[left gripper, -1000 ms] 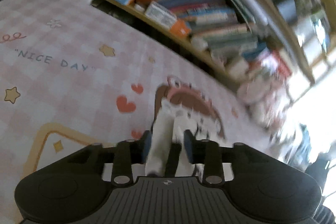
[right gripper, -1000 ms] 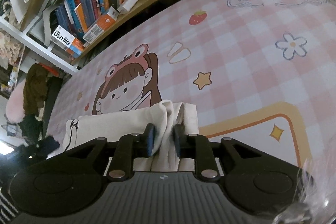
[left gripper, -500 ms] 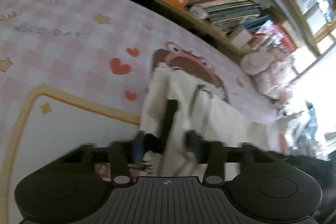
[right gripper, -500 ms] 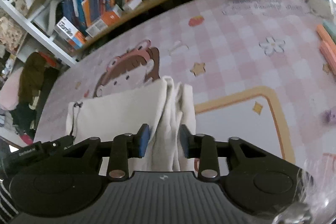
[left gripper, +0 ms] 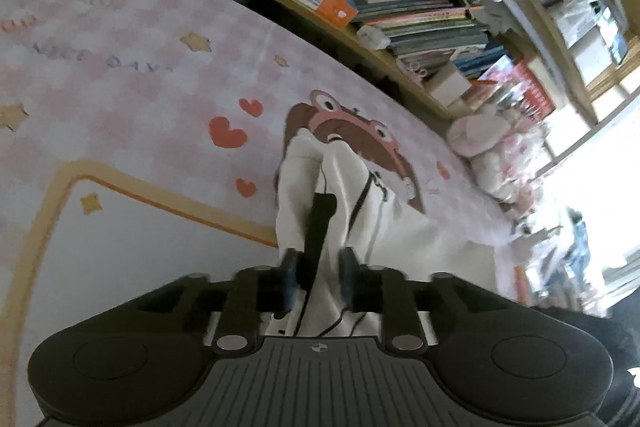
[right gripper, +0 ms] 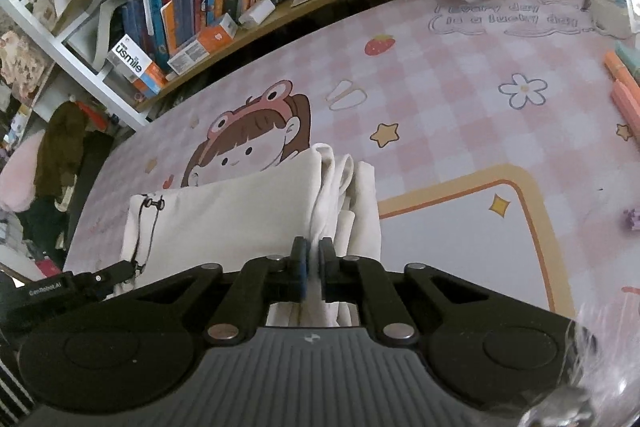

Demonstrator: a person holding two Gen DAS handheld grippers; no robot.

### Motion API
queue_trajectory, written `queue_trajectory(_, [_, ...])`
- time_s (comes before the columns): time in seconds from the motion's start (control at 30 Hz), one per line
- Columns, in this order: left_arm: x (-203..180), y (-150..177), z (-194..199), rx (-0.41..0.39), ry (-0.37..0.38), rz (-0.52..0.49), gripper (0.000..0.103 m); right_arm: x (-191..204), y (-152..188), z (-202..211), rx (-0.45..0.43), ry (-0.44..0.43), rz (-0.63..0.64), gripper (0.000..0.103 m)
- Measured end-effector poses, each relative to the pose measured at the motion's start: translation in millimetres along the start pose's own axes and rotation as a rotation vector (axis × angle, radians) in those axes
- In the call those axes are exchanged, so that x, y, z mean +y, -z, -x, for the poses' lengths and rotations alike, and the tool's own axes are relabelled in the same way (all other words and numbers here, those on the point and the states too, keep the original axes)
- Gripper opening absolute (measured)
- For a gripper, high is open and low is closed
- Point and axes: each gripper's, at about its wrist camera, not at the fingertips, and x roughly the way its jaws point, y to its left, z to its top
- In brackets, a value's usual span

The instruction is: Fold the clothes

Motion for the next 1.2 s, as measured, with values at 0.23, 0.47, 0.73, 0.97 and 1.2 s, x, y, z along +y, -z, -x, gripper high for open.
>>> queue_trajectory(0.23, [-1.5, 1.4, 0.8, 0.061, -0.025, -0.042, 0.077, -3.7, 3.2, 7.9, 0.068, 0.017, -0.021, 0.061])
queue_trajectory(0.47, [6.6, 1.5, -19.7, 0.112, 0.005, 0.053, 0.075, -19.8, 10.0, -6.8, 0.145, -0.017, -0.177, 0.06])
queue_trajectory(0.73, [4.3, -0.6, -28.8, 0.148, 0.038, 0.102, 0.035, -9.0, 5.2, -22.3, 0.168, -0.013, -0.139, 0.03])
queue_trajectory(0.97, [-30.6, 8.9, -8.7, 0.086, 0.015, -0.094, 0.021, 39.2, 15.1, 1.3, 0.038, 0.043, 0.229, 0.021])
queue_trajectory(1.2, [-2.2, 5.4, -14.4, 0.137, 0.067, 0.064, 0.028, 24.4, 12.2, -3.9, 0.093, 0.039, 0.119, 0.023])
